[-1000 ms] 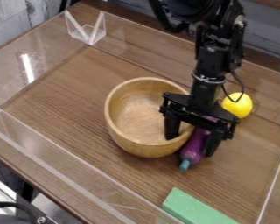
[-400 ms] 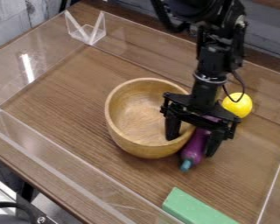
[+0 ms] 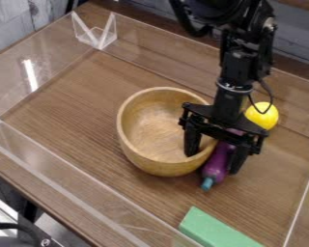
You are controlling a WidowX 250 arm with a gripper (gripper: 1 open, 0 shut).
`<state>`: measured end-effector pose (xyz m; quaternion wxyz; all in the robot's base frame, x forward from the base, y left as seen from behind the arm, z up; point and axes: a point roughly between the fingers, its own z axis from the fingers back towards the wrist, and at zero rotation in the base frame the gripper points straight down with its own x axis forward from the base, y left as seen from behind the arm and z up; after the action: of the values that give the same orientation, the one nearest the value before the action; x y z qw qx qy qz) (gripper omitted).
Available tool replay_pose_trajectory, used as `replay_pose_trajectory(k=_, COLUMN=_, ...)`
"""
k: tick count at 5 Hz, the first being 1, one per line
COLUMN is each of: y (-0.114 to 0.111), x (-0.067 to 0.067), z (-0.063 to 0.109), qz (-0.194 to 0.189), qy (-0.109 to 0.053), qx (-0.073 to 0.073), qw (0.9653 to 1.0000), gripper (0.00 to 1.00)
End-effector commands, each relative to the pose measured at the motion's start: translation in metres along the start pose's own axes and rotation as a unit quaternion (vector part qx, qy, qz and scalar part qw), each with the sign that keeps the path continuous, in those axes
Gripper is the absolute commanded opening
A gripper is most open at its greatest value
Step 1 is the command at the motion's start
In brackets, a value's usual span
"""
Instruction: Put the purple eggplant in the brown bowl
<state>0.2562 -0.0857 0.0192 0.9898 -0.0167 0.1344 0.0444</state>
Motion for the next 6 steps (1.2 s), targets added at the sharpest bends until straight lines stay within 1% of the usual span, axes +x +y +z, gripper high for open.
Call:
replay_pose_trajectory(k=1, y=-0.0148, x=-0.0092, z=-0.015, qz=-0.016, qy=0.026, qx=0.003, qw=0.9995, gripper=1.0)
replay_pose_trajectory(k=6, y=-0.0154, x=-0.0047, z=-0.0128, qz=-0.009, qy=0.03, qx=0.007, qw=0.9995, gripper=1.0)
